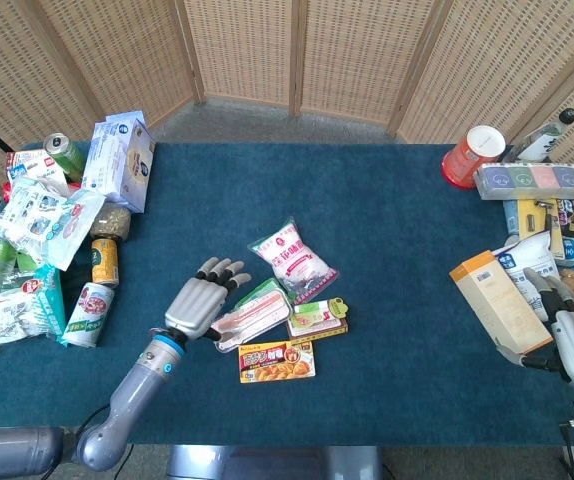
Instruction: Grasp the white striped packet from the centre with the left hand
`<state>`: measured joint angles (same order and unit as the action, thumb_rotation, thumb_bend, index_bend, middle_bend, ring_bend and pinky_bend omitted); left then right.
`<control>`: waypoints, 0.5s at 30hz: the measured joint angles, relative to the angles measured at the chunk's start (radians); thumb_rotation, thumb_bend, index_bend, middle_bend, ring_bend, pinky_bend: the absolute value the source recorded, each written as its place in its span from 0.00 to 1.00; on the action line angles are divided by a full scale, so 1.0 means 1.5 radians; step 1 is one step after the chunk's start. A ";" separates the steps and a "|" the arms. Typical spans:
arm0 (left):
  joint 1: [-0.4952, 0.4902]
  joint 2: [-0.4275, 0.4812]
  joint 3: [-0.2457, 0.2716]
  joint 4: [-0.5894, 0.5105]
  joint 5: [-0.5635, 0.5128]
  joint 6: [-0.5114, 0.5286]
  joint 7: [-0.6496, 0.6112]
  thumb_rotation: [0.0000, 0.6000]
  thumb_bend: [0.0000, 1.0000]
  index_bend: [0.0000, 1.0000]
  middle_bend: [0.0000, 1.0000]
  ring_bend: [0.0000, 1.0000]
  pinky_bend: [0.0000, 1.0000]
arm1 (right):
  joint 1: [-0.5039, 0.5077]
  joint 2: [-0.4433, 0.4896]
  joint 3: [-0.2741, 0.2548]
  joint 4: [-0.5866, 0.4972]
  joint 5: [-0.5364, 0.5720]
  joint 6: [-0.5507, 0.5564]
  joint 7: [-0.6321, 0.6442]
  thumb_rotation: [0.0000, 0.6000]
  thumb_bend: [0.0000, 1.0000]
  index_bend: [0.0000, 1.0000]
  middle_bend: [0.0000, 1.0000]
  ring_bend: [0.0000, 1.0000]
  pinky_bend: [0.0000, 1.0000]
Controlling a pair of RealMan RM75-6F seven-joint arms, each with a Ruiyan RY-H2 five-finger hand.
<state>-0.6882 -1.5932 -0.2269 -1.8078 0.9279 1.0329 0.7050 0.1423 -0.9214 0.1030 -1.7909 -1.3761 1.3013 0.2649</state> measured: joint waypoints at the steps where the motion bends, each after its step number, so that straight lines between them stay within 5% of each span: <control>1: -0.011 -0.016 0.000 0.007 -0.008 0.002 0.008 1.00 0.00 0.15 0.00 0.00 0.00 | 0.000 0.000 0.000 0.000 0.000 0.000 0.001 1.00 0.00 0.00 0.00 0.00 0.00; 15: -0.070 -0.097 0.015 0.068 -0.062 0.037 0.046 1.00 0.00 0.15 0.00 0.00 0.00 | -0.001 0.006 0.002 0.005 0.000 0.001 0.020 1.00 0.00 0.00 0.00 0.00 0.00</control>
<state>-0.7938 -1.7382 -0.2045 -1.7059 0.8354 1.0877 0.7743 0.1401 -0.9122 0.1059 -1.7837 -1.3765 1.3031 0.2946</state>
